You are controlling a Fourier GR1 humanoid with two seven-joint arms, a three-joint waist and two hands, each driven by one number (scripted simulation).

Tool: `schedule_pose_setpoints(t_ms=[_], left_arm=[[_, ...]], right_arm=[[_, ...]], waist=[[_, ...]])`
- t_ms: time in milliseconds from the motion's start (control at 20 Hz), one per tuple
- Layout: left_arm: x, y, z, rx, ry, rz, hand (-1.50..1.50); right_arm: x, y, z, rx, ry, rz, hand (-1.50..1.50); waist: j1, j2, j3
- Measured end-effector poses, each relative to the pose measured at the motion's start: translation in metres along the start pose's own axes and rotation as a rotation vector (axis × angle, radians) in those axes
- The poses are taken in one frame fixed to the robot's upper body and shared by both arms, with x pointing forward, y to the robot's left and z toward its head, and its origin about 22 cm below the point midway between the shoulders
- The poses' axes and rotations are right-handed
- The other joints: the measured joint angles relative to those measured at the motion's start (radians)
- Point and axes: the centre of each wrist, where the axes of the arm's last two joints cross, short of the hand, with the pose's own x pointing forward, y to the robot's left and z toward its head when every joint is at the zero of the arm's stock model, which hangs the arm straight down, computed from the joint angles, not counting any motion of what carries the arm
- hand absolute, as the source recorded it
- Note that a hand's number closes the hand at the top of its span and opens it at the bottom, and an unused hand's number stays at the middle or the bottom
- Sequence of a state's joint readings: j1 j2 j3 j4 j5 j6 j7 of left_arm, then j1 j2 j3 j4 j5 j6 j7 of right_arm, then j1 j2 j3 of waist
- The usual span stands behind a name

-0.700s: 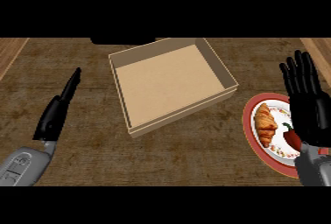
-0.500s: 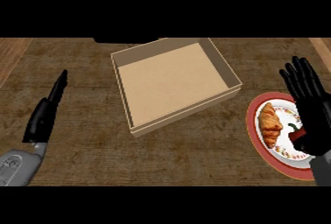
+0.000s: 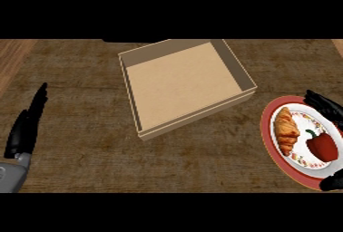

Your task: Pick the bell pepper from the plate and place it in the cardboard box

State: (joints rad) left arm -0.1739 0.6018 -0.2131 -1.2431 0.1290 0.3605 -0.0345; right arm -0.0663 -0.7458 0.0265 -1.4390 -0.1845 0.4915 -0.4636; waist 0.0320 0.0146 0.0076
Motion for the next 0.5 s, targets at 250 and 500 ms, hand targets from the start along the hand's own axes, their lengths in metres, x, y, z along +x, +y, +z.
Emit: schedule_pose_setpoints(t_ms=[250,500], left_arm=[[-0.002,0.003,0.0,0.005,0.026,0.0,0.0],[-0.001,0.001,0.001,-0.006,0.03,-0.003,0.0]], right_arm=[[-0.018,-0.028,0.032,0.004,-0.018,-0.007,-1.5],[-0.006,-0.058,0.037,0.047,0.014,0.238,-1.5]], waist=[[0.008,0.003,0.004],[0.026,0.003,0.003]])
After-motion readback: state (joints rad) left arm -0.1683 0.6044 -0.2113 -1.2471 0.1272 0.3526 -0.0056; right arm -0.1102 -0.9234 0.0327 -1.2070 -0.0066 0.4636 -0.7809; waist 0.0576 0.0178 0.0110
